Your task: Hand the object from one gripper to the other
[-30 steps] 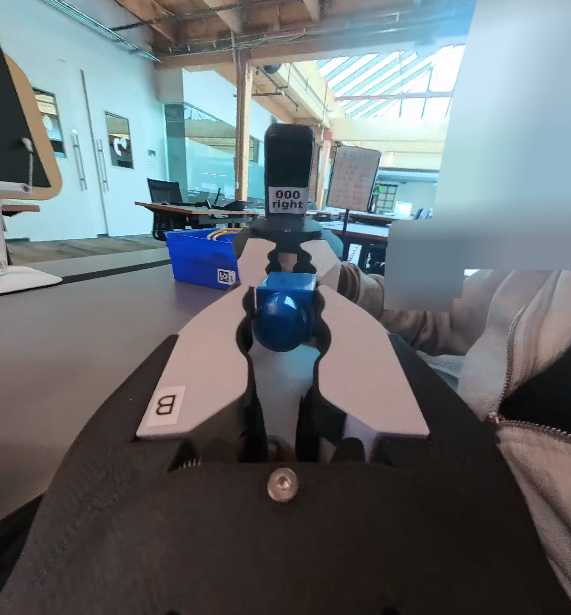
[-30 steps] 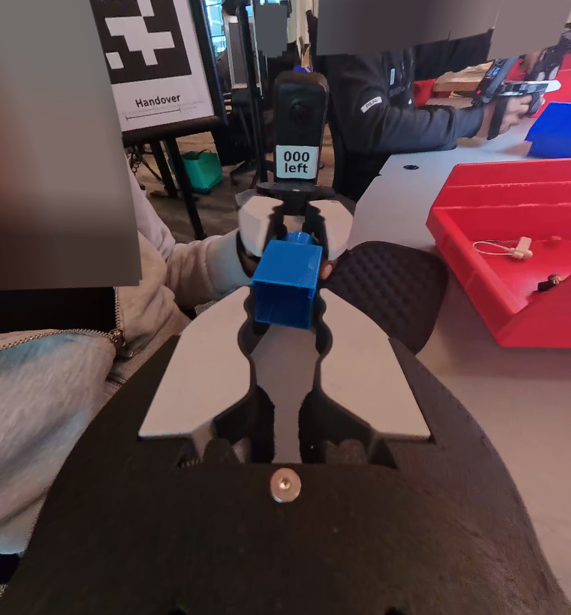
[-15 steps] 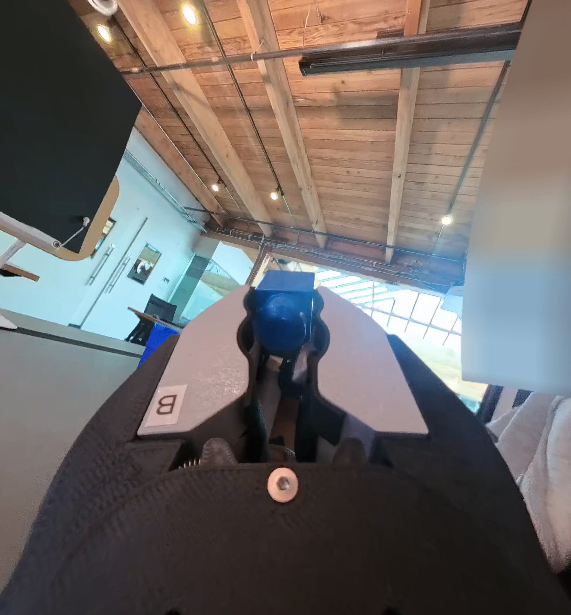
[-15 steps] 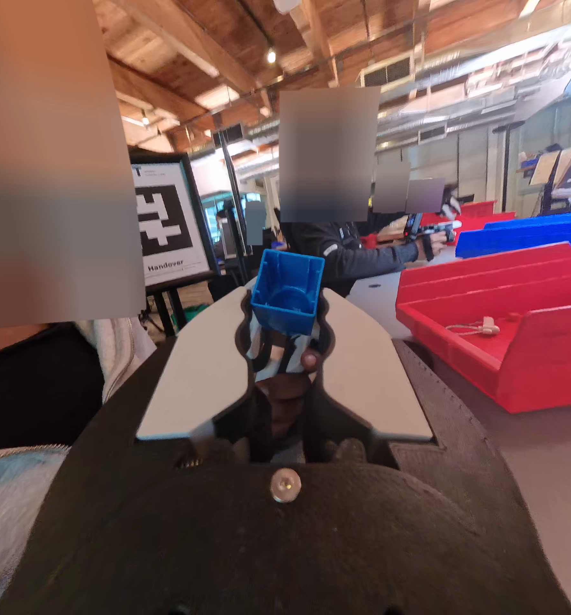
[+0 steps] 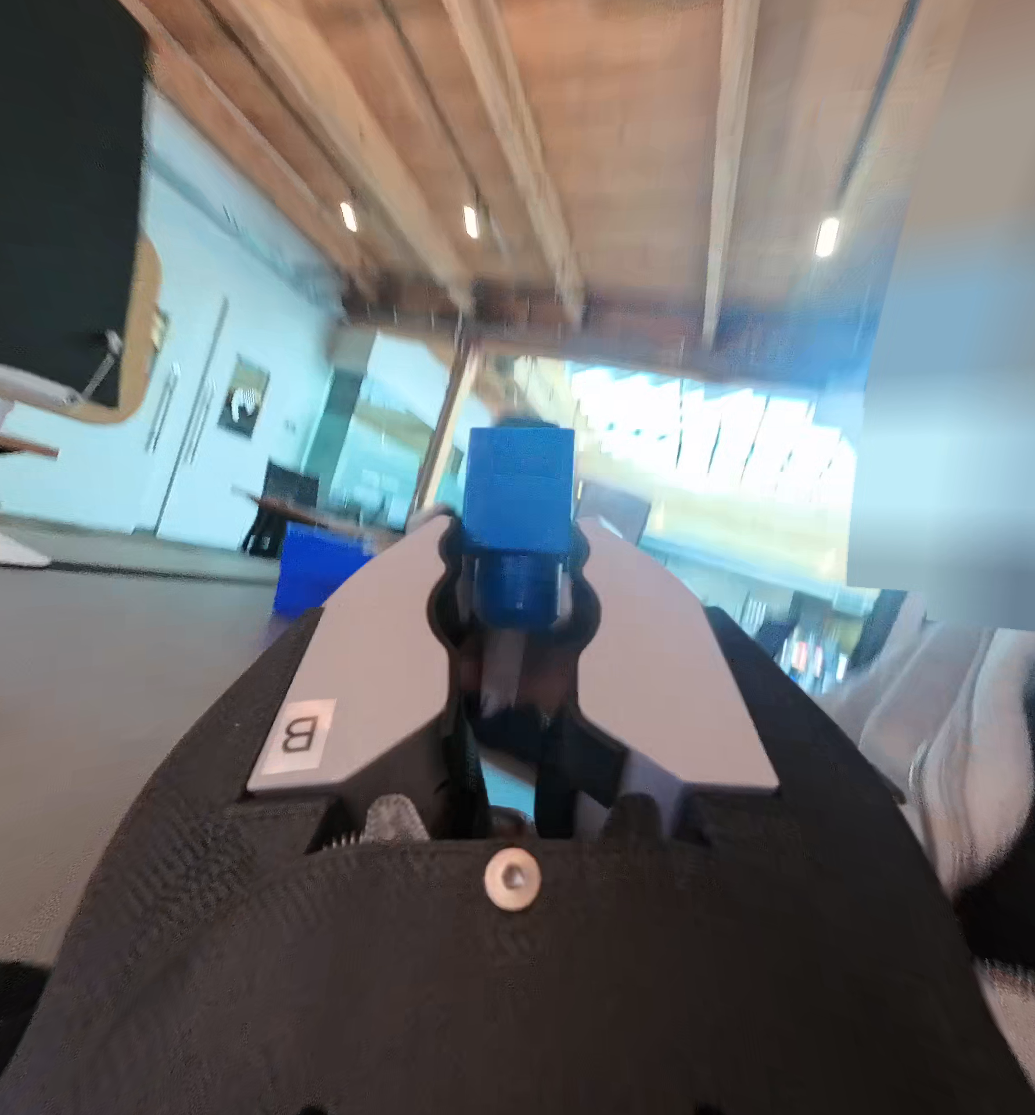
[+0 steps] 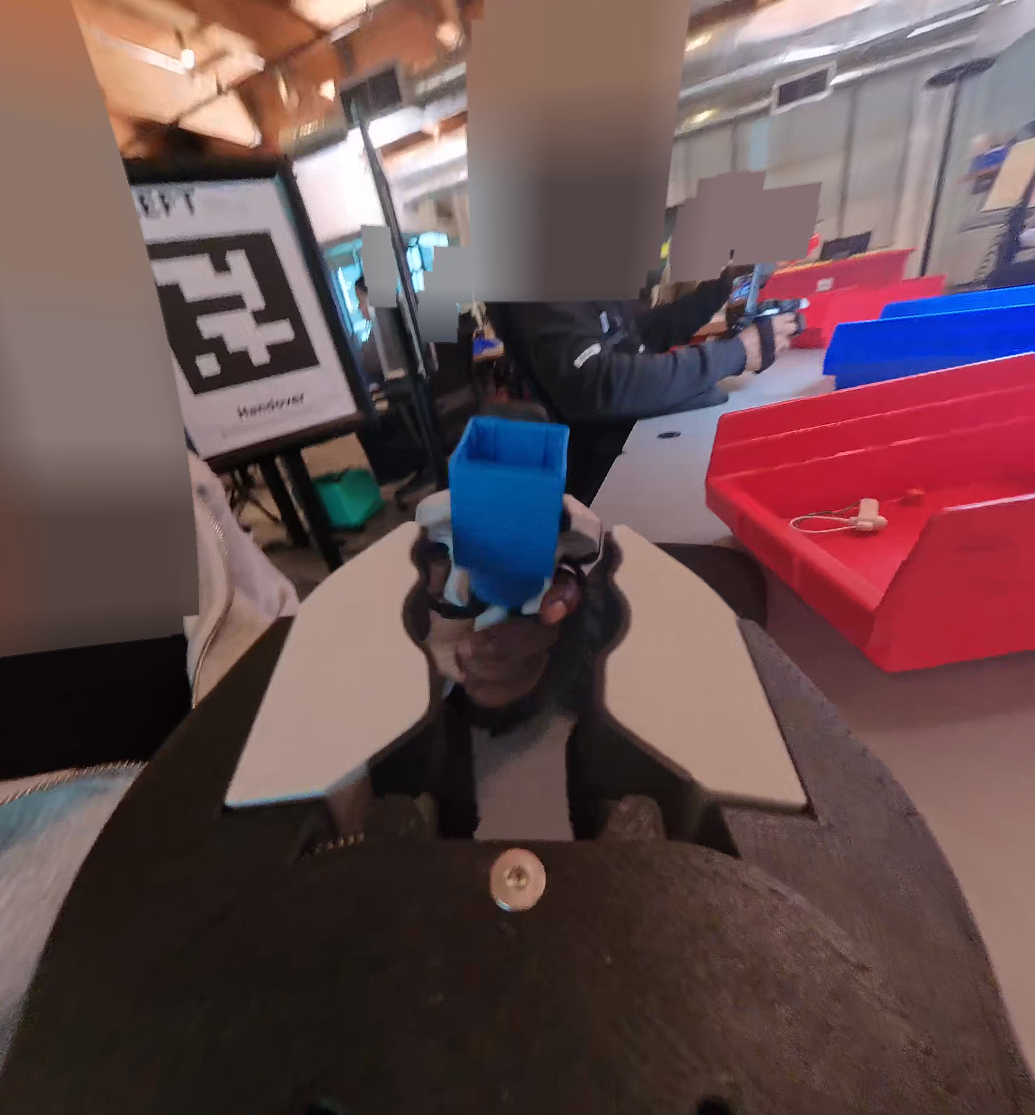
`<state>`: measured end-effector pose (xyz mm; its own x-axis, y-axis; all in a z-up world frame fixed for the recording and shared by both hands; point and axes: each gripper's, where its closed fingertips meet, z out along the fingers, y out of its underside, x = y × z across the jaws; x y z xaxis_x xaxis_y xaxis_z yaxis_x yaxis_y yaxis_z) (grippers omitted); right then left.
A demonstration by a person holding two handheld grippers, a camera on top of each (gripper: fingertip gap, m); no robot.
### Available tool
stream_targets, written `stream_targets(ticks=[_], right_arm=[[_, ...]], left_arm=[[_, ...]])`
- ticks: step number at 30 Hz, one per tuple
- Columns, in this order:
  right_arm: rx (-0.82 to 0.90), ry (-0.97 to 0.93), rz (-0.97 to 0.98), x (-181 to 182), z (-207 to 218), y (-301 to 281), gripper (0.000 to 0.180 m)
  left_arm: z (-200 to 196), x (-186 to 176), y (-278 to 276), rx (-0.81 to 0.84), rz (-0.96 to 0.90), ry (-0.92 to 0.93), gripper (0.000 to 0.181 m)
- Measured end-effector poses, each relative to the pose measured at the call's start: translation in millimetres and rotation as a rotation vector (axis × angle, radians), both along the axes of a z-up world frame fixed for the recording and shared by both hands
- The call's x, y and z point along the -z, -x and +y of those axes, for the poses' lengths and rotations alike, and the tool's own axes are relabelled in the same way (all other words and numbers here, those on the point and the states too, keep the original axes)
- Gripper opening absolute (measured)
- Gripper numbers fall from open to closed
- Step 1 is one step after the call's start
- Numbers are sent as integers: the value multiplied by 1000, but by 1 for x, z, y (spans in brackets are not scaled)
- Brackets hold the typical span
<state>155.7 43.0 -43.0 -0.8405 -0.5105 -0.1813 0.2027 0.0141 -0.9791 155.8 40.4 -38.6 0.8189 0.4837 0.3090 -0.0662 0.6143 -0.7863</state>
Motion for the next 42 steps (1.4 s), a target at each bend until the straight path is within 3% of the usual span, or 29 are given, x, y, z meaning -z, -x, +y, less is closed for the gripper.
stream_targets(ticks=[2, 5, 6, 9, 12, 13, 15, 18, 22, 25, 27, 30, 33, 34, 35, 37, 40, 42], right_arm=[[16, 12, -64, 2, -4, 2, 58], [-6, 24, -138, 3, -6, 0, 44], [-9, 36, -142, 2, -5, 1, 34], [-29, -1, -81, 4, -1, -1, 34], [-58, -79, 38, 13, 2, -8, 34], [-67, -110, 75, 17, 2, -11, 34], [-83, -143, 120, 23, 2, -16, 34], [-68, -100, 79, 18, -2, -17, 34], [-15, -78, 13, 22, -11, -11, 65], [-56, -68, -44, 22, -13, -18, 55], [-59, -49, -48, 21, -12, -19, 28], [-75, -90, -13, 22, -7, -17, 28], [-97, -159, 72, 28, 0, -16, 28], [-105, -187, 98, 31, 1, -17, 28], [-117, -203, 115, 32, 3, -18, 28], [-125, -221, 125, 33, 5, -19, 28], [-93, -128, 73, 18, 2, -16, 28], [-26, 9, -27, 0, -1, -7, 50]], left_arm=[[-7, -2, 4, 5, -16, -156, 33], [-2, 2, 7, 14, -28, -185, 33], [0, 2, 6, 25, -34, -177, 34], [4, 5, 4, 37, -40, -74, 35], [8, 7, -1, 79, -57, 38, 55], [10, 8, -3, 101, -61, 78, 54], [11, 8, -5, 88, -54, 124, 36], [4, -2, -3, 13, -4, 37, 36], [-16, -13, -1, -32, 18, -220, 36], [-18, -12, 0, -49, 22, -254, 36], [-14, -12, -1, -12, 12, -265, 36], [-9, -9, -2, 16, 2, -183, 36], [-5, -6, -7, 89, -19, -70, 51], [-3, -4, -9, 117, -31, -22, 50], [-3, -1, -9, 120, -44, 21, 37], [-3, -1, -10, 94, -29, 74, 36], [-13, -15, -10, 20, 40, -85, 36], [-33, -23, -11, -60, 94, -312, 36]])
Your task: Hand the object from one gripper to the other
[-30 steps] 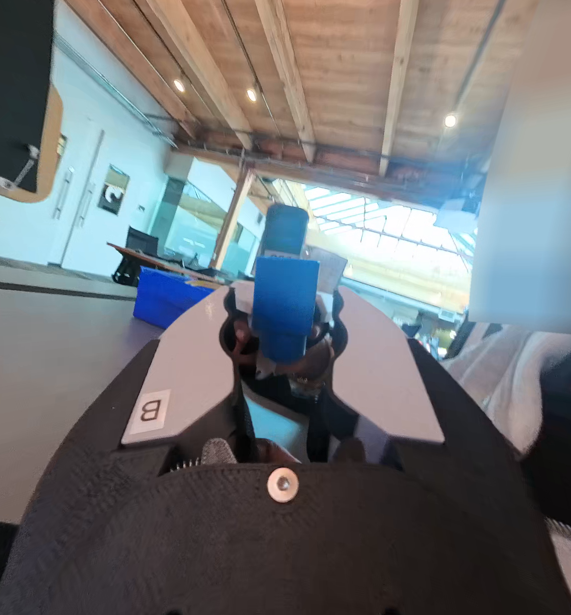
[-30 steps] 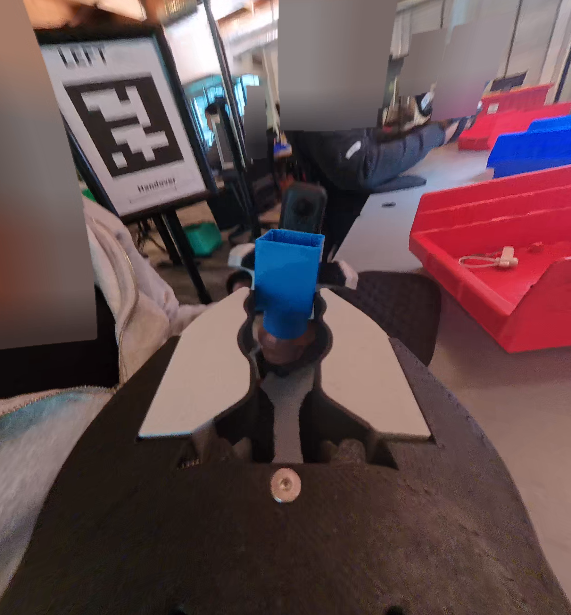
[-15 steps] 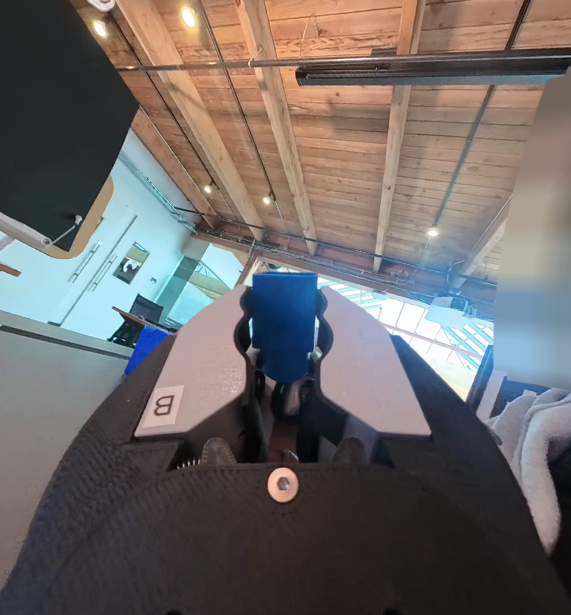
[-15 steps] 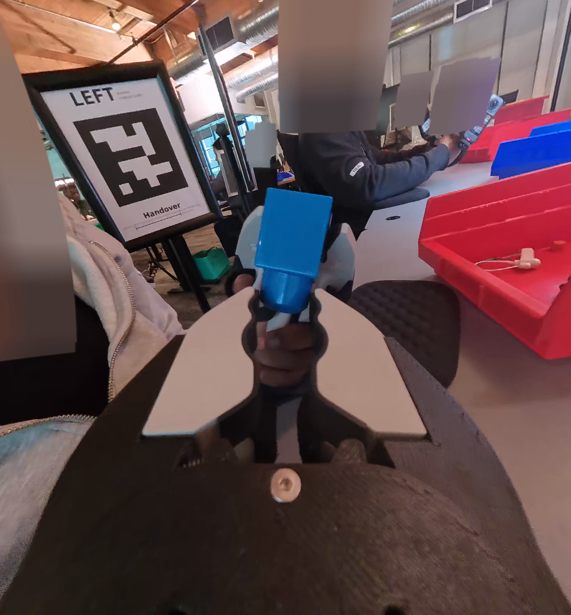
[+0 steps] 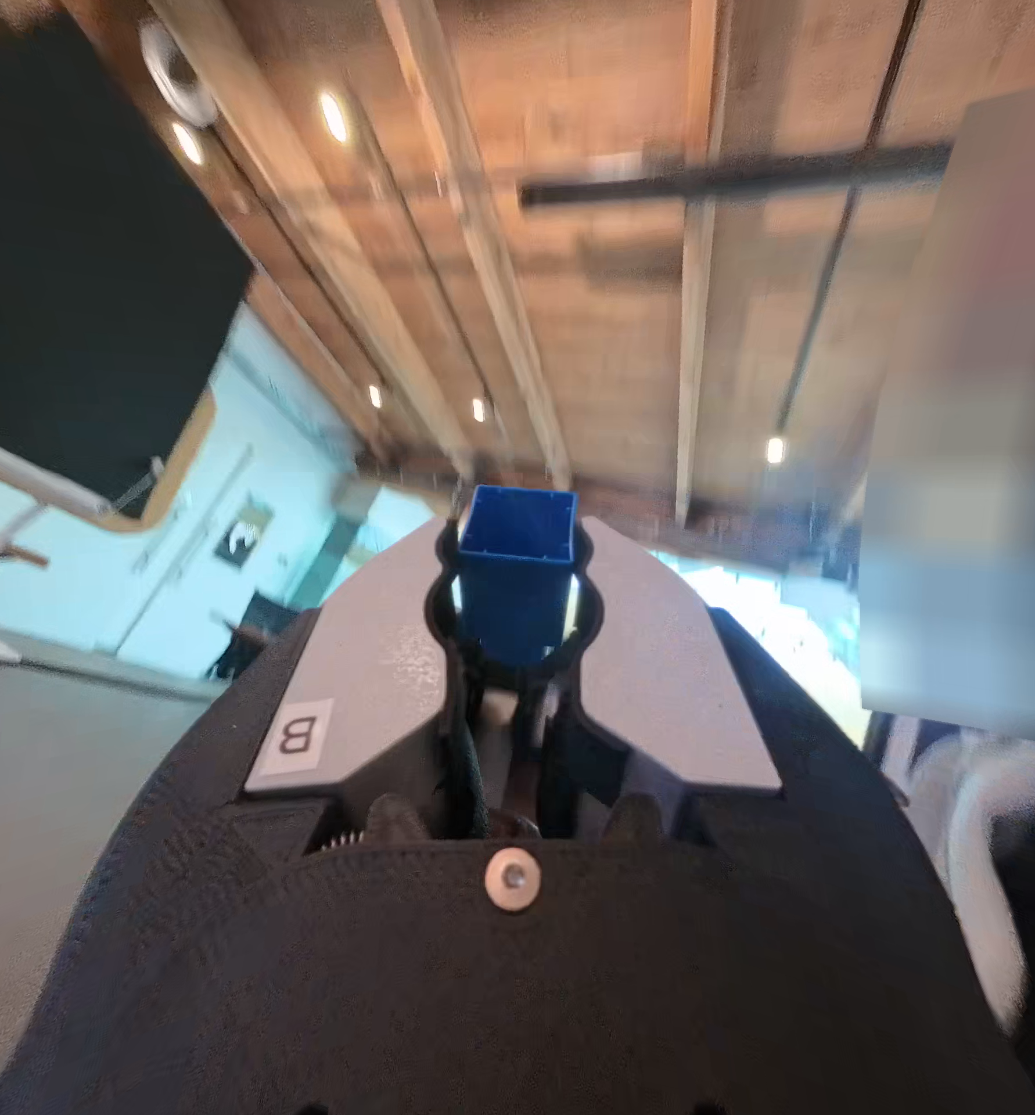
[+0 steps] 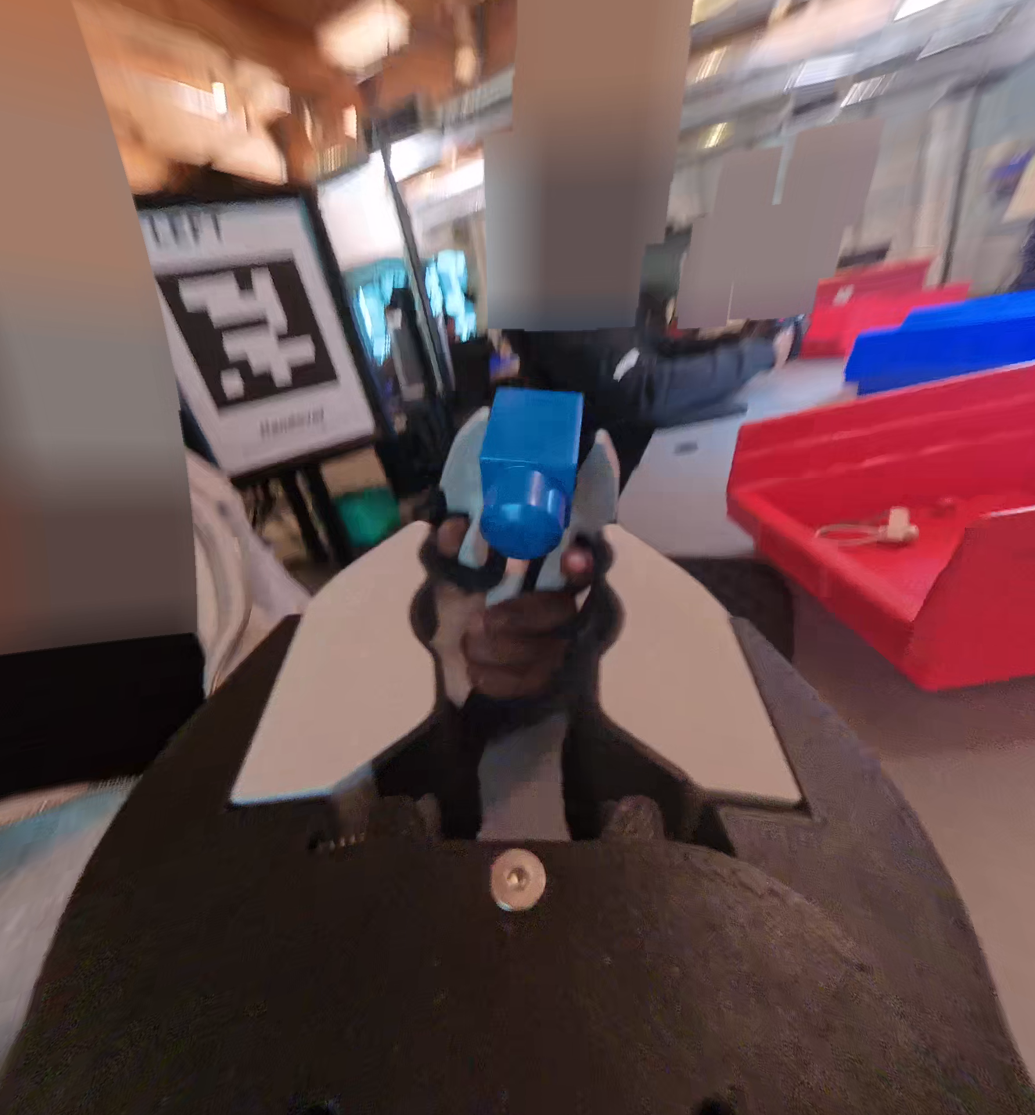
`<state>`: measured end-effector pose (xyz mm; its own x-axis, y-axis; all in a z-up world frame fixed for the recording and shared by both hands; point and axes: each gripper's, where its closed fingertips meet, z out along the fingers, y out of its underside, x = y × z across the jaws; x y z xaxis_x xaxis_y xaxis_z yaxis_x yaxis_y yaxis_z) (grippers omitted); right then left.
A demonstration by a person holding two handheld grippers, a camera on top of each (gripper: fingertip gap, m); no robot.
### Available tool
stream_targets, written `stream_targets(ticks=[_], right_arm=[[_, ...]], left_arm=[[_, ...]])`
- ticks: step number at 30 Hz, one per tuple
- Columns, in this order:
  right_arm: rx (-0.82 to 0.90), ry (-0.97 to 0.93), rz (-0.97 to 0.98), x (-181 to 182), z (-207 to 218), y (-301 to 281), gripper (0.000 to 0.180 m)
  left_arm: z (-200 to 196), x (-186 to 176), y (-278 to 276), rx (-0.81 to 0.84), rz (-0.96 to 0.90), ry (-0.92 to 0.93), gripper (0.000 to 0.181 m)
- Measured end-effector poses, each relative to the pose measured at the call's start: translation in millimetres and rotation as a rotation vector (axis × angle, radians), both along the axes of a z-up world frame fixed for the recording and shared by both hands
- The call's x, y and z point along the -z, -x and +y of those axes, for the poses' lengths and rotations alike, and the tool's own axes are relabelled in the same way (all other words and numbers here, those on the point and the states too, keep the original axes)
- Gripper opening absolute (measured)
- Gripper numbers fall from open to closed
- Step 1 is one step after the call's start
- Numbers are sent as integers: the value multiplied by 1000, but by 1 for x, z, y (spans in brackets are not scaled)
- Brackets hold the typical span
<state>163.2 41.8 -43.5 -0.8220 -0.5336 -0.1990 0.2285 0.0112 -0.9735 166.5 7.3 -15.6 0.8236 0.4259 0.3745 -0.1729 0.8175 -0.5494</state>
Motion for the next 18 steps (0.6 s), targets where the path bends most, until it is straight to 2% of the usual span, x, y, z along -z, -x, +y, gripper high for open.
stream_targets(ticks=[2, 5, 6, 8, 9, 12, 14, 18], right_arm=[[49, 93, -117, -8, -4, 6, 66], [52, 110, -246, -5, -11, 4, 74], [41, 107, -267, -4, -13, 2, 70], [11, 102, -252, -1, -12, -4, 36], [16, 97, -226, 0, -11, -4, 33], [5, 42, -155, 0, -5, 1, 32], [-26, -23, -90, 2, 0, 0, 32], [-54, -154, 83, 15, 6, -4, 32]], left_arm=[[-10, 2, 0, -46, 19, -129, 36], [-4, 6, 1, -47, 18, -164, 36], [-1, 6, 2, -47, 15, -161, 36], [5, 7, 2, -37, 11, -134, 36], [7, 7, 4, -23, -5, -121, 36], [20, 11, 6, 102, -50, 84, 37], [25, 22, 6, 193, -128, 270, 48], [24, 36, -2, 226, -201, 497, 53]])
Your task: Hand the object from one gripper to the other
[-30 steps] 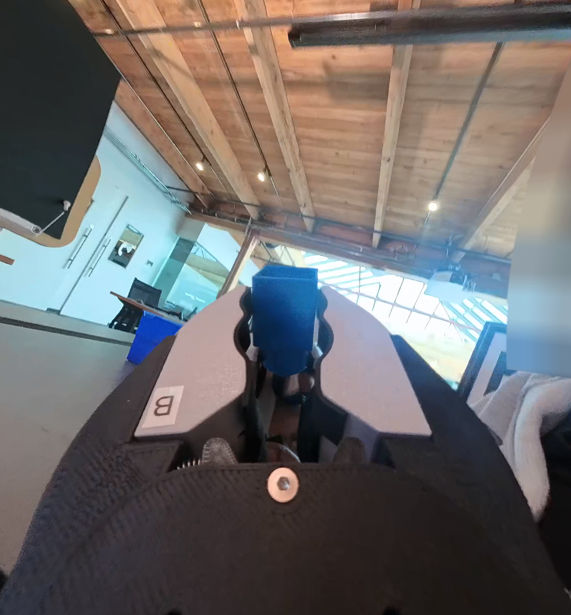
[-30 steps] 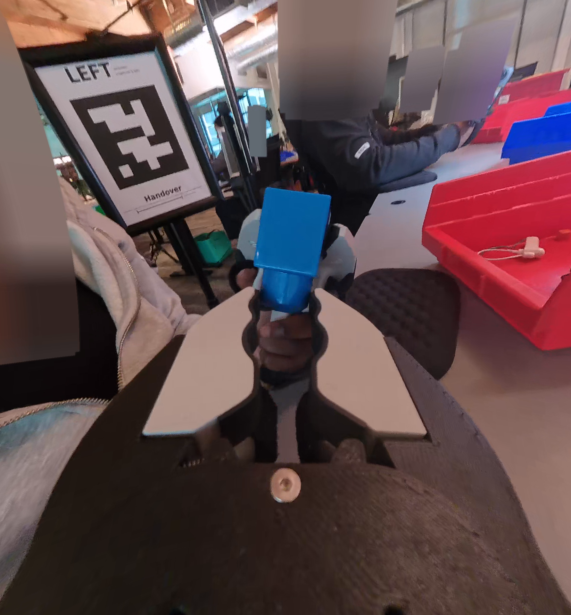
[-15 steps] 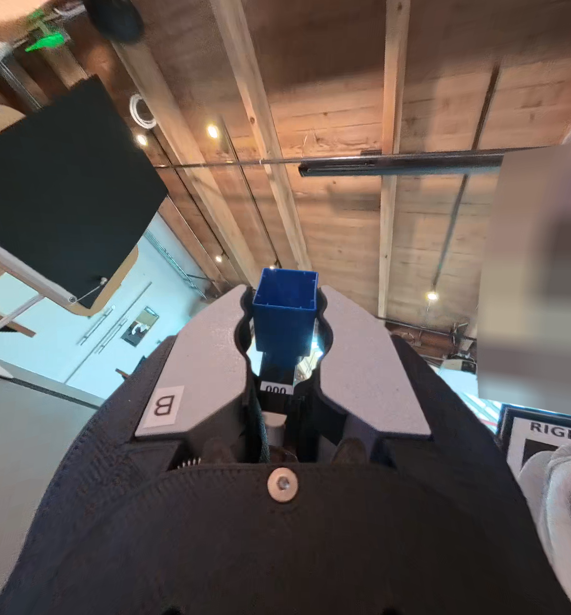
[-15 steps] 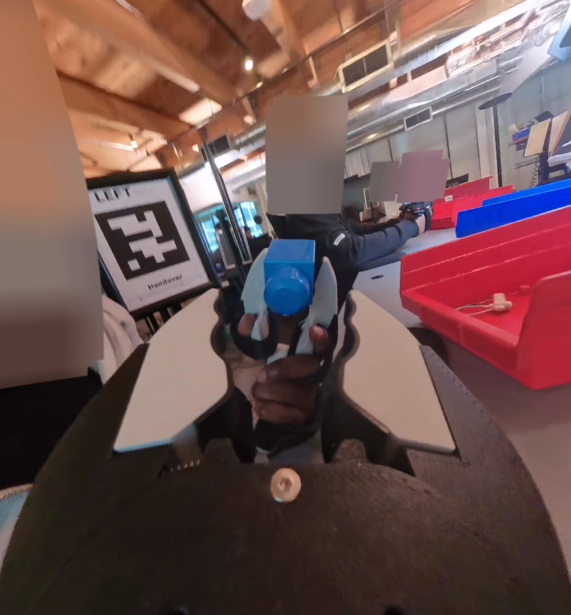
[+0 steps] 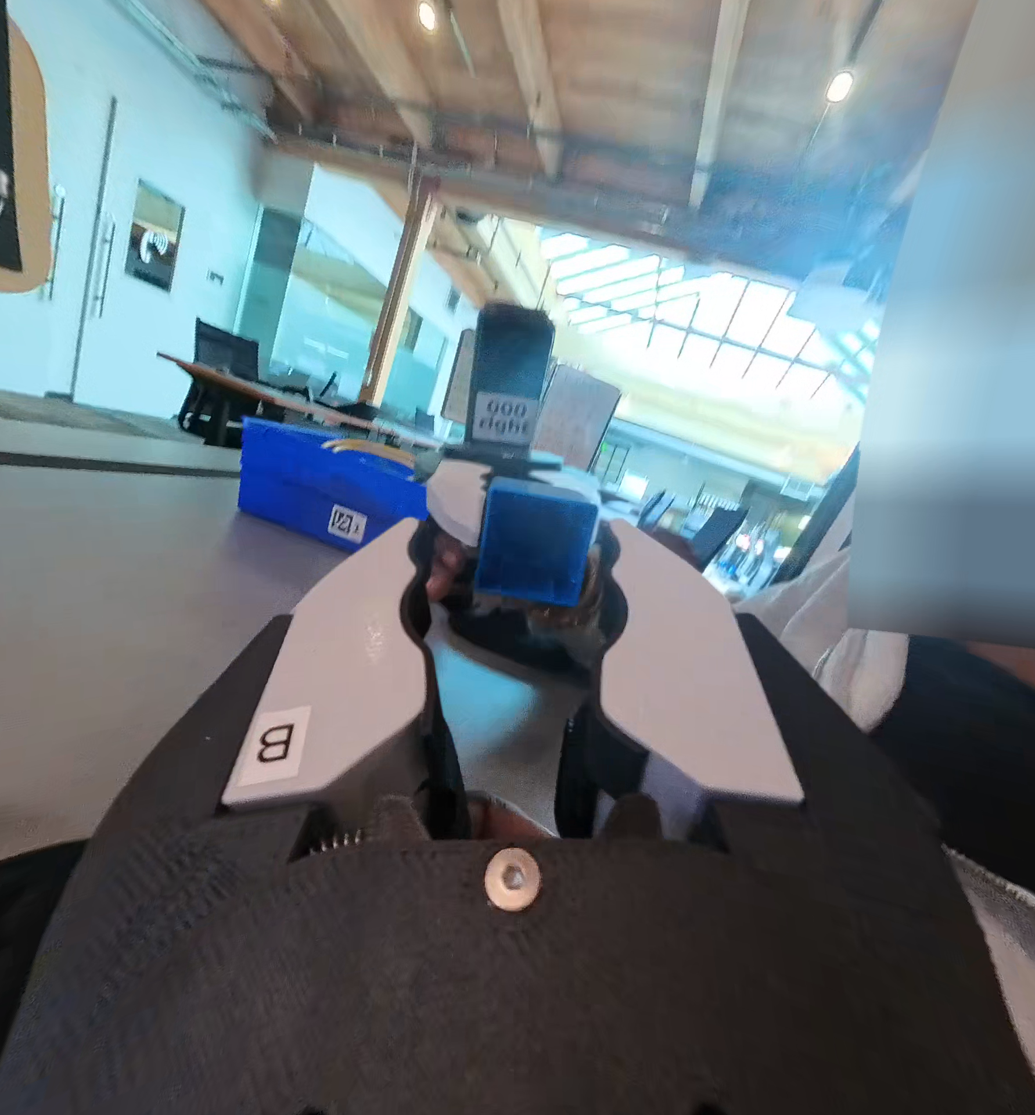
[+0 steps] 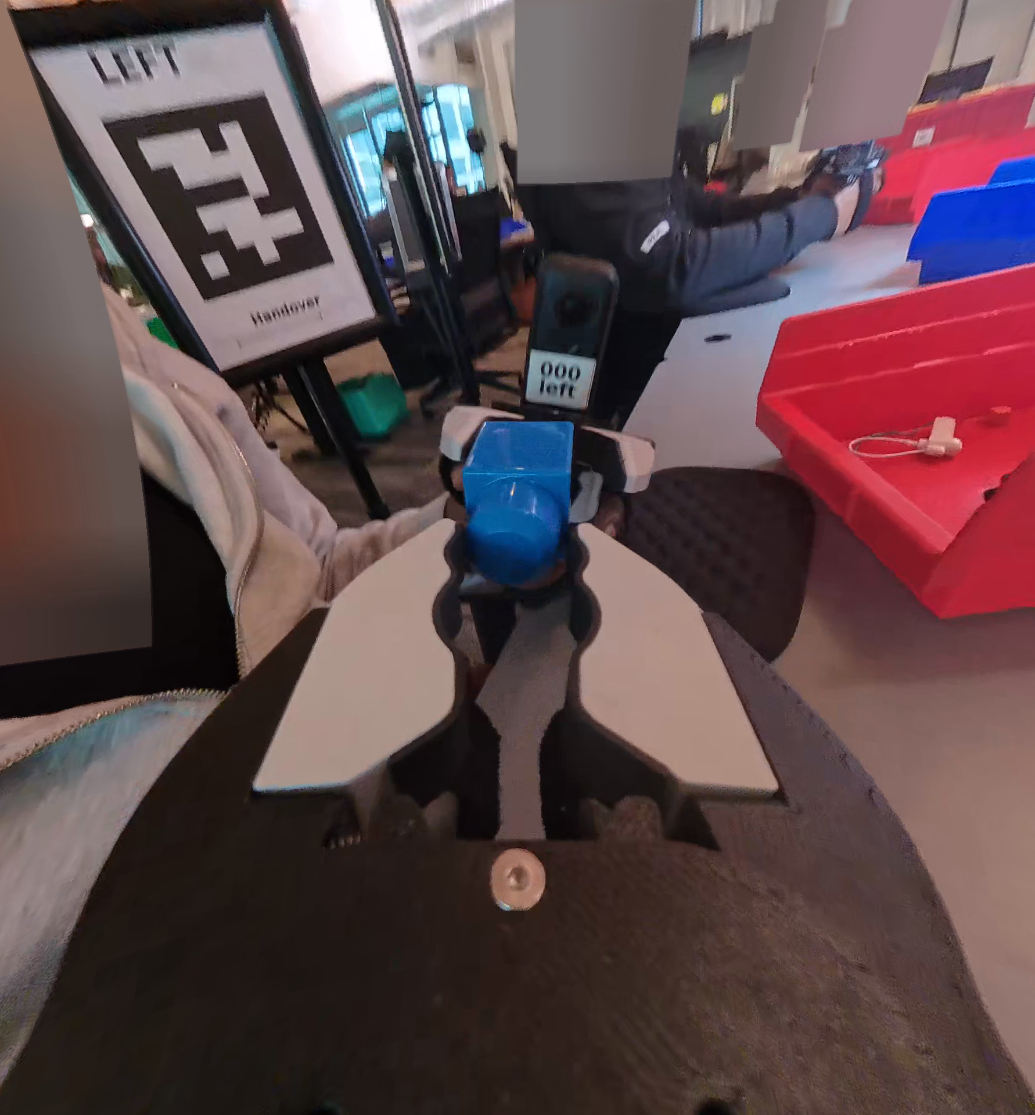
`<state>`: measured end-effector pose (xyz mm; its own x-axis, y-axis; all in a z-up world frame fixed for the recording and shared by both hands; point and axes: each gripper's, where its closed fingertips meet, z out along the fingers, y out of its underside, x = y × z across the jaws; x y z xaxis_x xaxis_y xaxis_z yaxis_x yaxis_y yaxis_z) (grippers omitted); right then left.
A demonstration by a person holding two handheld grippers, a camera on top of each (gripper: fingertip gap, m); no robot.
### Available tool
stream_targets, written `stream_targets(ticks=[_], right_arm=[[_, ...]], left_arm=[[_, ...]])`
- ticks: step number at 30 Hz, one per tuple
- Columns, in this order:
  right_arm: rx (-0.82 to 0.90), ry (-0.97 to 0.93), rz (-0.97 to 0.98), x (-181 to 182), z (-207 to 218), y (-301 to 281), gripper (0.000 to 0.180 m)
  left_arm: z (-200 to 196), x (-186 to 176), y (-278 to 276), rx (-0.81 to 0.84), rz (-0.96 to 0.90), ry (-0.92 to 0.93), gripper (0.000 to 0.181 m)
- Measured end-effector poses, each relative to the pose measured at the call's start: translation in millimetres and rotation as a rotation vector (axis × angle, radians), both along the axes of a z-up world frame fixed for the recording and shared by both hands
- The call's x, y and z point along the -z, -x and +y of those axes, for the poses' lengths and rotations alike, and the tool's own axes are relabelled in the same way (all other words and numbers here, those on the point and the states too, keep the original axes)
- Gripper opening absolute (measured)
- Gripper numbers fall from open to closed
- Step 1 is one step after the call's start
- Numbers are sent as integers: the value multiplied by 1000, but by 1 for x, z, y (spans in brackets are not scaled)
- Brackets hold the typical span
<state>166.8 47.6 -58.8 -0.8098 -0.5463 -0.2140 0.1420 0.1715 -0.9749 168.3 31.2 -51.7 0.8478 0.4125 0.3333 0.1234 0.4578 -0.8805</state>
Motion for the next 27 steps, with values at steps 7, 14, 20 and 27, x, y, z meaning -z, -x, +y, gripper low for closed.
stream_targets(ticks=[7, 14, 20, 27], right_arm=[[37, 52, 20, -7, -2, 1, 32], [132, 312, -211, -28, -12, 5, 65], [79, 209, -179, -25, -4, 6, 37], [-6, -16, 73, -1, 4, -6, 37]], left_arm=[[-1, -16, -1, -80, 125, -89, 32], [-4, -24, 8, -151, 149, -536, 32], [15, -15, 10, -98, 118, -323, 35], [25, 9, -1, -18, 53, 132, 34]])
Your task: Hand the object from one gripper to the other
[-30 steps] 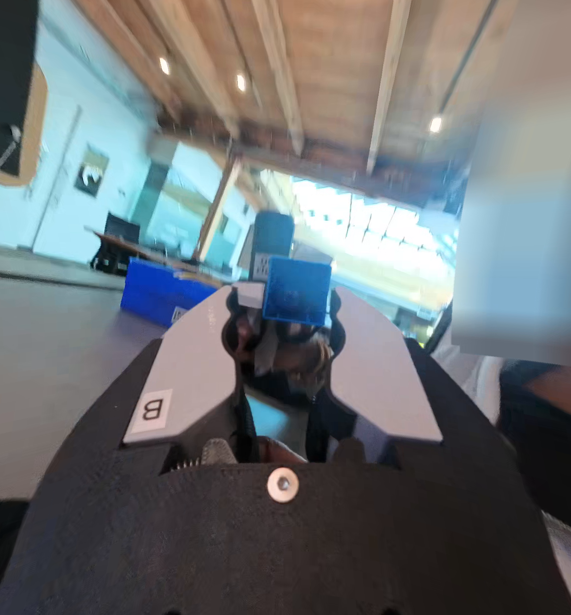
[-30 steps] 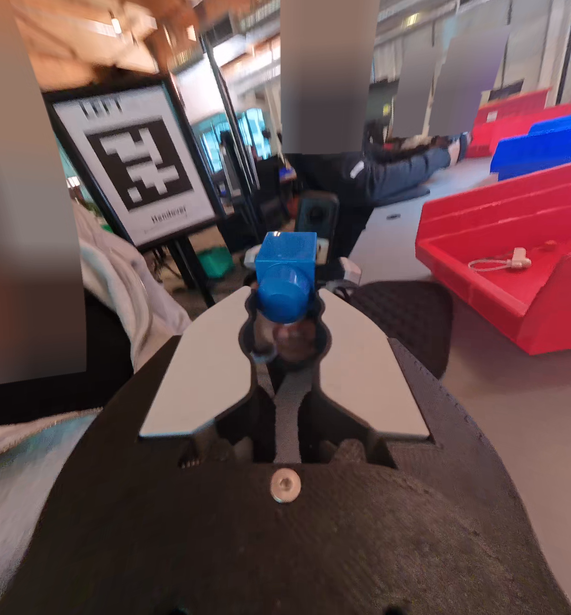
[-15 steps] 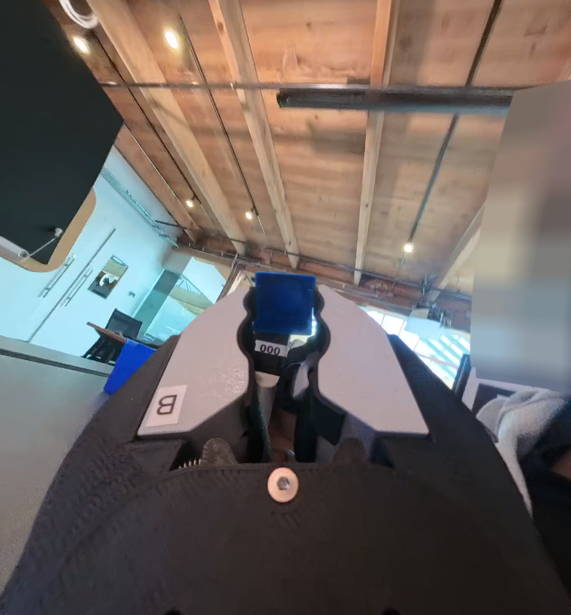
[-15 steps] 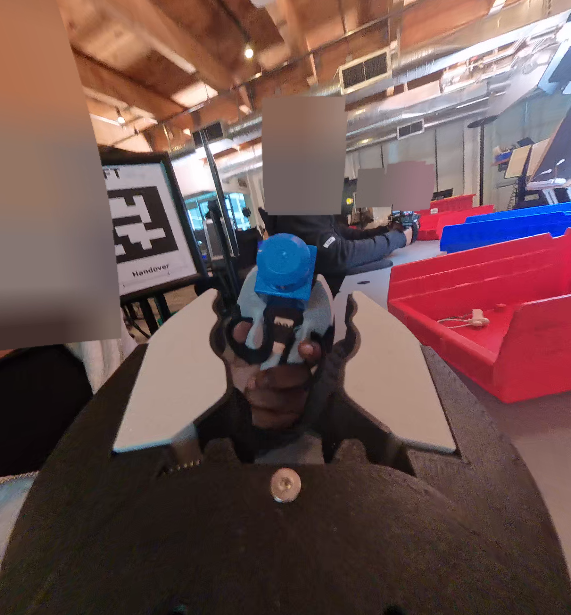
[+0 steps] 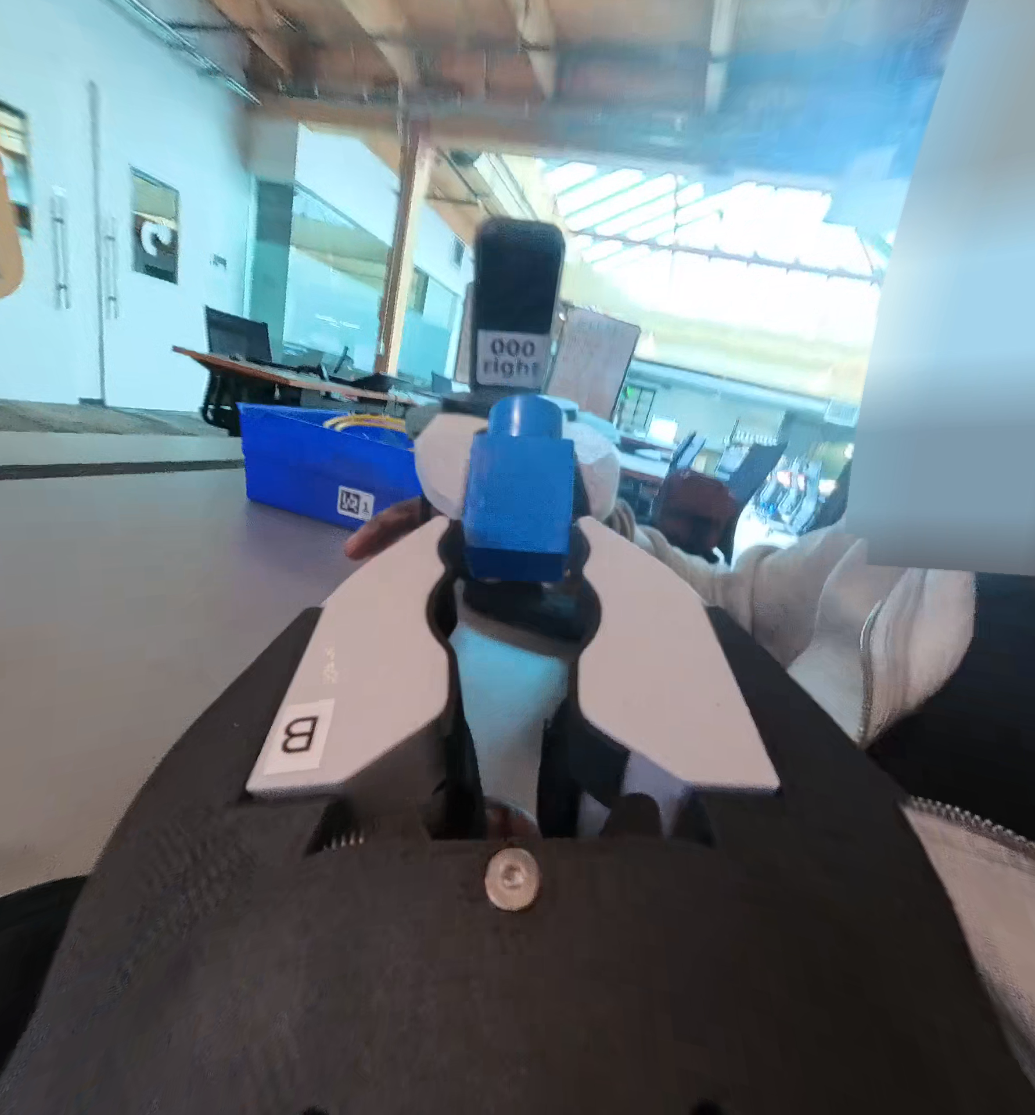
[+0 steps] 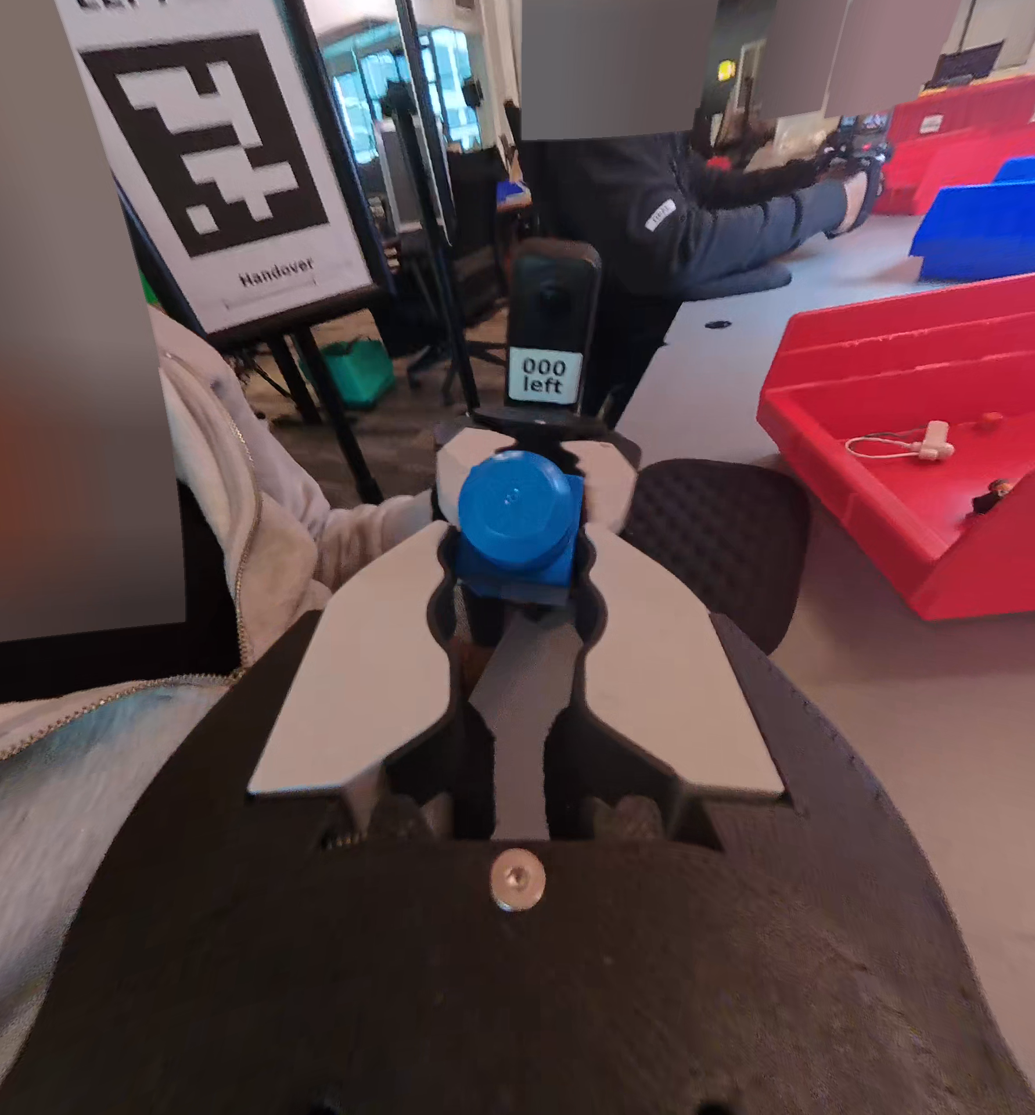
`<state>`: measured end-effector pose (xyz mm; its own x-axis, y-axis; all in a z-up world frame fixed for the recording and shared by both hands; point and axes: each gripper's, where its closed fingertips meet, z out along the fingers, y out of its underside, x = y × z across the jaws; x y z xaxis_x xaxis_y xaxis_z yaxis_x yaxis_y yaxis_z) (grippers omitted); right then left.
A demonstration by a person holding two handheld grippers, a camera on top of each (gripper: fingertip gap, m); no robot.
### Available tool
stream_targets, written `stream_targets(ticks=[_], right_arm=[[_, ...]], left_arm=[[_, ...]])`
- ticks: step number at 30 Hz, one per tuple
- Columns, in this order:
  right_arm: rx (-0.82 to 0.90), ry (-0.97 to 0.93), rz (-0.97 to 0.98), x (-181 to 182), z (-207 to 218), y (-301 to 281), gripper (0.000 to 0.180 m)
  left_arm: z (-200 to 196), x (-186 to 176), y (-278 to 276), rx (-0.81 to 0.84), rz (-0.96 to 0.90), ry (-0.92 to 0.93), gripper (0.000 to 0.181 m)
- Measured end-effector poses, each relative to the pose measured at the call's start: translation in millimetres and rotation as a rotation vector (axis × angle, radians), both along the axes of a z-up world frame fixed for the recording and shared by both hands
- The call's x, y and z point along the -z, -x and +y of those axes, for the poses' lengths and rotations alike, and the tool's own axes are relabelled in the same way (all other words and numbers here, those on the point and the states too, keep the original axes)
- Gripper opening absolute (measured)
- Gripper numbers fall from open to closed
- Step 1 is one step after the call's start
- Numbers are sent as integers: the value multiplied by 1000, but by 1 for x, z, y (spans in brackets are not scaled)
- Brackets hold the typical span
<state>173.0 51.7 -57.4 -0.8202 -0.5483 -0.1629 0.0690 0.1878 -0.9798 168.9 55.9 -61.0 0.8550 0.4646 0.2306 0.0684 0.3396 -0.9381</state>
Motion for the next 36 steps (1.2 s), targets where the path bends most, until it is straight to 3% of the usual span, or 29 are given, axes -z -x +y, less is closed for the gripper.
stream_targets(ticks=[3, 5, 7, 9, 12, 15, 18, 20, 21, 22, 23, 26, 28, 30, 32, 34, 36], right_arm=[[7, 17, 22, -1, 0, -1, 37], [38, 89, -8, -10, -3, 2, 37], [87, 168, -68, -17, -8, 7, 56], [102, 185, -120, -15, -12, 9, 57], [96, 206, -186, -17, -12, 10, 36], [73, 171, -171, -15, -7, 12, 34], [48, 109, -67, -9, -4, 7, 34], [35, 45, 16, 1, -5, 1, 34], [30, 19, 49, 6, -5, -1, 34], [26, 5, 72, 9, -6, -3, 34], [26, 6, 80, 10, -7, -4, 34], [56, 66, 33, 2, -10, -2, 36], [109, 131, -3, -4, -14, 4, 58], [131, 182, -61, -7, -18, 6, 70], [126, 209, -130, -9, -20, 3, 66], [110, 222, -156, -10, -19, 2, 38], [92, 201, -146, -9, -16, 2, 37]], left_arm=[[0, -3, 0, -16, 40, -15, 34], [-5, -15, 3, -46, 79, -155, 34], [-17, -28, 5, -80, 110, -374, 34], [-23, -28, 10, -98, 89, -512, 34], [-15, -24, 12, -88, 86, -526, 34], [-8, -21, 11, -78, 77, -415, 34], [-7, -20, 7, -62, 77, -276, 53], [-6, -19, 3, -54, 78, -197, 56], [-5, -18, 3, -61, 76, -161, 54], [-4, -18, 2, -68, 85, -129, 36], [-5, -19, 1, -78, 102, -121, 36], [-15, -30, 4, -139, 136, -261, 35], [-30, -39, 4, -171, 149, -454, 35], [-34, -37, 8, -185, 135, -540, 35], [-30, -34, 9, -169, 122, -574, 35], [-23, -33, 10, -144, 109, -571, 35], [-20, -32, 9, -137, 107, -516, 35]])
